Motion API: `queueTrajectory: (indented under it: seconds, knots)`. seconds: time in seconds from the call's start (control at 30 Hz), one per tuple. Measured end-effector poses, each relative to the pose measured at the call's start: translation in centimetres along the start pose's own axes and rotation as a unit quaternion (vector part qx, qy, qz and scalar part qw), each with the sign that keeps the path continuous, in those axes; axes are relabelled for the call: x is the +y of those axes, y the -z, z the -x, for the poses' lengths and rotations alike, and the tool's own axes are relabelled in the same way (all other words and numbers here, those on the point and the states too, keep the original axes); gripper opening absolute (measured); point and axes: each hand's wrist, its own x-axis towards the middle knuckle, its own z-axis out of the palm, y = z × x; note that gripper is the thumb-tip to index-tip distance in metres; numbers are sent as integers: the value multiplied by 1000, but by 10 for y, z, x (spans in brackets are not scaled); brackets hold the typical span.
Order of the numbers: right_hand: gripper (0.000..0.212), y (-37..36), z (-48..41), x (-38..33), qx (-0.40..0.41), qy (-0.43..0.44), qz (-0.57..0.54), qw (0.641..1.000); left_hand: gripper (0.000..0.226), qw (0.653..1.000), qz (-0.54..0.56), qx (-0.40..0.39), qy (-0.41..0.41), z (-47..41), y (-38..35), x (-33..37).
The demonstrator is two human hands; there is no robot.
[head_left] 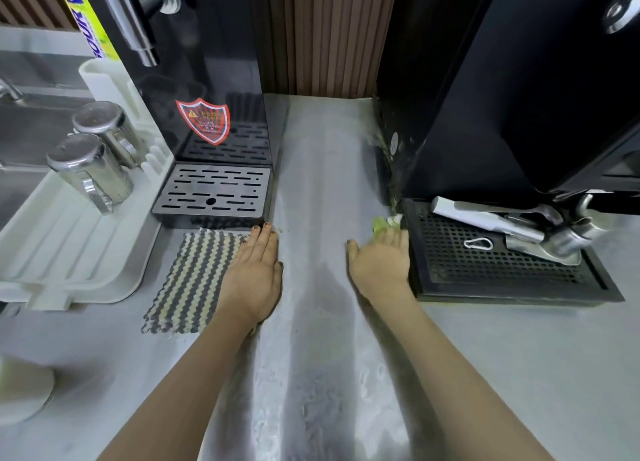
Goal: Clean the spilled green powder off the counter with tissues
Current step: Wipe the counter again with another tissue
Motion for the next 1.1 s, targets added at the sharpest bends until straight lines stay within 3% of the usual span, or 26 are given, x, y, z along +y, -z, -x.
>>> queueTrajectory:
  seconds: [0.13,0.43,0.73,0.97,1.1]
  knots:
    - [80,-13,54,6,-31,-2,57,998,73,1000,-13,-4,-1,0,0,1]
    - [70,14,-26,-7,-30,-5,40,999,66,999,-29,-32,4,2,9,6]
    - [75,-17,74,15,-57,27,57,996,54,998,-34,-23,57,14,18,19]
    - [65,-9,-4,16,13,45,-54,997,57,996,-7,-46,70,43,18,20]
    - [77,-26,50,23,43,147,-108,982,53,997,49,-21,54,71,26,21]
